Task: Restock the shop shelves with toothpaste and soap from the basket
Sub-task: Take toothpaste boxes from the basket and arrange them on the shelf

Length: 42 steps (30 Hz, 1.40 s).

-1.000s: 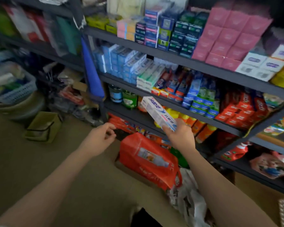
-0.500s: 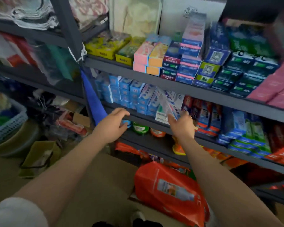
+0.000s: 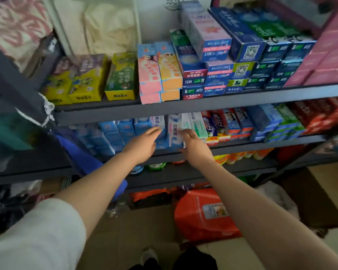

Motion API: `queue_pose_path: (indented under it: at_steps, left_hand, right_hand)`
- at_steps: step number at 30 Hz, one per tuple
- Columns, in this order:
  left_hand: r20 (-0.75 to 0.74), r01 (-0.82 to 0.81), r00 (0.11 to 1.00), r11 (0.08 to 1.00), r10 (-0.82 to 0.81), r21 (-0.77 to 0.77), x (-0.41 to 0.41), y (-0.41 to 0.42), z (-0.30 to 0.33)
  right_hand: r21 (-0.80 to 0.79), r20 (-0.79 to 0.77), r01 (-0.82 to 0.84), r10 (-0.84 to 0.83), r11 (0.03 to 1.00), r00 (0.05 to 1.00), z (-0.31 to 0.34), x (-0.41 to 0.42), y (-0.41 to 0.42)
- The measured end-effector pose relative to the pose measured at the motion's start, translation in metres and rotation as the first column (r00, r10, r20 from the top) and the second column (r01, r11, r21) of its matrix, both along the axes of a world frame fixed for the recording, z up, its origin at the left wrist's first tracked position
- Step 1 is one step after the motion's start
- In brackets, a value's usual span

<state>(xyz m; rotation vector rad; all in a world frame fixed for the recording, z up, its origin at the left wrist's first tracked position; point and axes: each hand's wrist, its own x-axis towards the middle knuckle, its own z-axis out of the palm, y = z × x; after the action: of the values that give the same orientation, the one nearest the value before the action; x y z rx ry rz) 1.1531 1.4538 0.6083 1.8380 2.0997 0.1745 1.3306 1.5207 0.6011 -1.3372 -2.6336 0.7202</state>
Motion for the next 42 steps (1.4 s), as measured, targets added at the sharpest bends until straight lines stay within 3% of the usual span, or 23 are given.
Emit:
queue_pose_path:
  at_steps: [6, 13, 18, 23, 29, 33, 37, 40, 42]
  left_hand:
    - [-0.064, 0.104, 0.993, 0.994, -0.101, 0.036, -0.016, 0.004, -0.017]
    - [-0.242, 0.093, 0.969, 0.977, -0.045, 0.191, -0.016, 0.006, -0.028]
    - [-0.323, 0.156, 0.945, 0.936, -0.048, 0.316, -0.022, 0.008, -0.032]
    - [-0.345, 0.134, 0.938, 0.917, 0.005, 0.376, -0.015, 0.017, -0.039]
    - [-0.260, 0.133, 0.965, 0.896, -0.021, 0.423, -0.015, 0.016, -0.037]
    - [-0.184, 0.215, 0.972, 0.859, -0.143, 0.465, 0.005, 0.003, -0.026]
    - [-0.045, 0.355, 0.930, 0.862, -0.364, 0.361, 0.042, -0.016, -0.018]
    - [0.008, 0.436, 0.897, 0.886, -0.443, 0.160, 0.086, -0.014, -0.015]
    - [0.042, 0.529, 0.848, 0.849, -0.529, 0.014, 0.126, -0.010, -0.010]
  right_hand:
    - [0.116, 0.070, 0.067, -0.075, 0.991, 0.995, -0.007, -0.020, 0.014]
    - [0.166, -0.047, 0.128, -0.122, 0.978, 0.991, -0.016, -0.029, 0.021]
    - [0.226, 0.058, 0.119, -0.135, 0.967, 0.989, -0.025, -0.036, 0.019]
    - [0.230, 0.022, 0.156, -0.166, 0.960, 0.986, -0.027, -0.041, 0.021]
    - [0.235, 0.041, 0.109, -0.122, 0.966, 0.992, -0.029, -0.043, 0.024]
    - [0.196, -0.011, 0.206, -0.207, 0.959, 0.978, -0.030, -0.017, 0.000]
    - [0.154, 0.101, 0.208, -0.225, 0.966, 0.969, -0.037, 0.047, -0.034]
    - [0.061, 0.149, 0.300, -0.306, 0.952, 0.940, -0.042, 0.107, -0.049]
    - [0.034, 0.121, 0.400, -0.401, 0.916, 0.908, -0.044, 0.151, -0.059]
